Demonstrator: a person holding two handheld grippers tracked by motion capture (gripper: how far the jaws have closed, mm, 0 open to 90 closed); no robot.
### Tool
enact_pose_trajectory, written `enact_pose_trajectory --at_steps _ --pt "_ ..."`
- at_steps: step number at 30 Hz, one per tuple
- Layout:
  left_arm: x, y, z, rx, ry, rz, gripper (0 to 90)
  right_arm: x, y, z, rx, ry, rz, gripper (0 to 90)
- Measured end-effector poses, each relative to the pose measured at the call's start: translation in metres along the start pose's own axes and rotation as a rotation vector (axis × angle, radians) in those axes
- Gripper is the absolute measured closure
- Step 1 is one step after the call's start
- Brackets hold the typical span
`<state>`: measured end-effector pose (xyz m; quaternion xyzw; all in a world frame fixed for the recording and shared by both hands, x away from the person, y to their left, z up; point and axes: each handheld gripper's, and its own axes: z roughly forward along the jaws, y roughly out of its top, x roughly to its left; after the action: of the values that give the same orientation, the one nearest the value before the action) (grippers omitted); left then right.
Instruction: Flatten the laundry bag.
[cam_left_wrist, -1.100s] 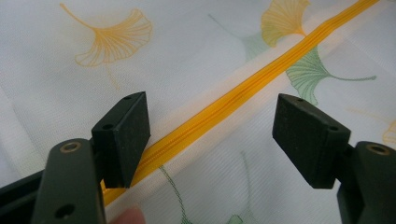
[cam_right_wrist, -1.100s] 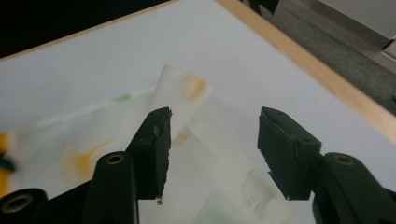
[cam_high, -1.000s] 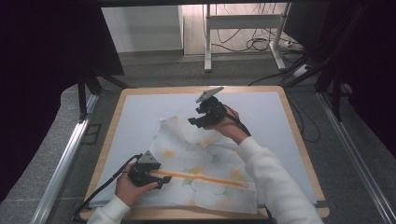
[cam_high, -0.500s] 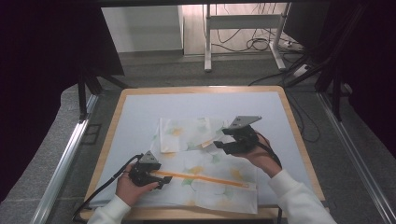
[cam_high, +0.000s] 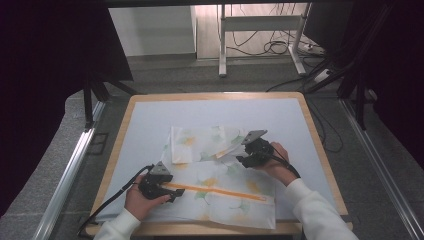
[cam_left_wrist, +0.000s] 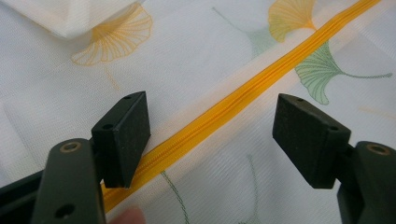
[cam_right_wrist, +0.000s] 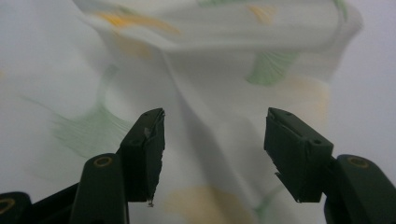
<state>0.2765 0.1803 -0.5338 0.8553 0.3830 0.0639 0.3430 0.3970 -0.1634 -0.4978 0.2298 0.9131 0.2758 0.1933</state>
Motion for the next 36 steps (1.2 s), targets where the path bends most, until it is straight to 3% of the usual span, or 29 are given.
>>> enact_pose_trajectory --at_steps 5,10,12,15,17,18,19,22,24,25,27,28,29,30,33,34,35,36 --pt "0.0 0.0 0.001 -0.004 -0.002 -0.006 27.9 -0.015 -0.013 -0.001 0.04 -0.055 -0.018 38.1" --pt "0.0 0.001 0.001 -0.001 0.0 -0.004 27.9 -0.015 -0.014 0.007 0.071 -0.089 -0.061 41.7" --pt "0.0 0.001 0.001 -0.001 -0.001 -0.005 27.9 -0.015 -0.013 0.008 0.065 -0.09 -0.055 44.0" --pt "0.001 0.001 0.001 0.001 -0.002 -0.002 27.9 -0.019 -0.007 0.009 0.023 -0.099 -0.042 59.2" --pt "0.001 0.001 0.001 0.0 -0.001 -0.002 27.9 -0.021 -0.004 0.008 -0.005 -0.095 -0.028 74.8" --pt "0.001 0.001 0.001 0.0 -0.001 -0.002 27.9 -0.021 -0.004 0.008 -0.005 -0.095 -0.028 74.8" --pt "0.001 0.001 0.001 0.001 -0.001 -0.002 27.9 -0.023 0.0 0.008 -0.02 -0.089 -0.016 85.0" --pt "0.001 0.001 0.001 0.001 -0.001 -0.001 27.9 -0.028 0.003 0.005 -0.042 -0.08 0.007 87.3" --pt "0.001 0.001 0.001 0.0 0.0 -0.003 27.9 -0.037 0.005 0.003 -0.061 -0.063 0.047 87.6" --pt "0.001 0.001 0.001 0.0 -0.001 -0.003 27.9 -0.052 0.004 0.0 -0.103 -0.042 0.131 87.7" --pt "0.001 0.001 0.001 0.001 0.0 -0.002 27.9 -0.069 0.001 0.002 -0.099 -0.036 0.231 87.6" --pt "0.001 0.001 0.001 0.001 0.0 -0.002 27.9 -0.069 0.001 0.002 -0.099 -0.036 0.231 87.6" --pt "0.001 0.001 0.001 0.002 -0.001 -0.003 27.9 -0.079 -0.001 0.003 -0.097 -0.046 0.282 87.5" --pt "0.001 0.001 0.001 0.002 -0.001 -0.002 27.9 -0.099 -0.008 0.006 -0.106 -0.057 0.409 87.4" --pt "0.001 0.001 0.002 0.003 -0.003 0.001 28.0 -0.121 -0.021 0.015 -0.097 -0.04 0.54 85.9" --pt "0.001 0.001 0.002 0.003 -0.004 0.001 28.0 -0.121 -0.021 0.015 -0.097 -0.04 0.54 85.9" --pt "0.001 0.001 0.002 0.001 -0.003 0.0 28.0 -0.125 -0.025 0.019 -0.09 -0.032 0.57 85.3" --pt "0.002 0.001 0.002 0.005 -0.003 0.006 28.1 -0.127 -0.03 0.028 -0.057 -0.026 0.588 79.7"
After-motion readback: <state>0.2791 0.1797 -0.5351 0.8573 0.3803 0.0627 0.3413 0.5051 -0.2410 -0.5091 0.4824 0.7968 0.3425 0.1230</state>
